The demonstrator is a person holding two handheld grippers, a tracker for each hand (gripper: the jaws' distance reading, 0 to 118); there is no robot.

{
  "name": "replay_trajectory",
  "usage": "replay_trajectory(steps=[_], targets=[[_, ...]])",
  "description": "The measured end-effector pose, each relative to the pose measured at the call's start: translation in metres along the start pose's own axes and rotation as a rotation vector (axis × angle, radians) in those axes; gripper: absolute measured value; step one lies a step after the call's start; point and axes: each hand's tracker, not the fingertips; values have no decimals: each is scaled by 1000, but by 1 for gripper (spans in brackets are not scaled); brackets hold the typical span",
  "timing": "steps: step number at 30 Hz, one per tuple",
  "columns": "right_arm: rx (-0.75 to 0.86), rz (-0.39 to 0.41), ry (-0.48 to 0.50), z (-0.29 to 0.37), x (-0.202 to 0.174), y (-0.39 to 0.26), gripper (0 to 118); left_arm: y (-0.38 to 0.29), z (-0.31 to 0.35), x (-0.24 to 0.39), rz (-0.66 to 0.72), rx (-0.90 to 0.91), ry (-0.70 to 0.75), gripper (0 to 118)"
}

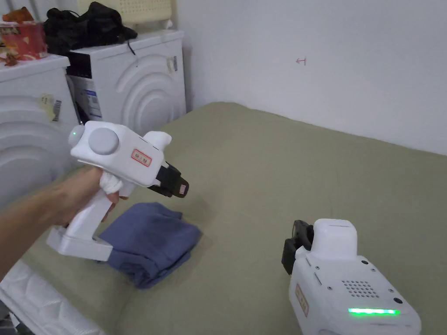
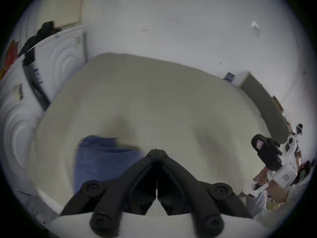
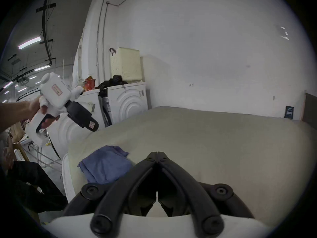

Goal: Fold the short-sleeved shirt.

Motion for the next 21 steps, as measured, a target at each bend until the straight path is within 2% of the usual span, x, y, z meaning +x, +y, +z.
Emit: replay_trajectory(steps=[1, 2, 4, 6, 7, 10, 12, 14, 17, 21], targets=[[4, 13, -28, 16, 16, 4, 0, -2, -10, 30, -45, 55, -49, 1], [5, 17, -58, 34, 33, 7, 0, -4, -20, 62, -45, 100, -85, 1], [11, 10, -114, 71, 67, 16, 0, -38, -17, 163, -3, 179, -148, 1], [25, 31, -204, 107, 98, 24, 0, -57, -26, 246, -33, 316, -87, 1], [30, 47, -237, 126, 115, 27, 0, -61, -33, 249, -42, 371, -43, 1], [46, 81, -358, 172, 152, 32, 0, -82, -38, 339, -145, 538, 18, 1], [66, 73, -425, 199, 172, 36, 0, -91, -33, 366, -120, 590, -25, 1], [72, 75, -474, 218, 186, 37, 0, -101, -31, 398, -118, 622, 32, 1], [93, 61, -525, 234, 202, 39, 0, -105, -27, 415, -157, 633, 33, 1], [115, 48, -545, 243, 210, 40, 0, -107, -24, 422, -200, 641, 93, 1]])
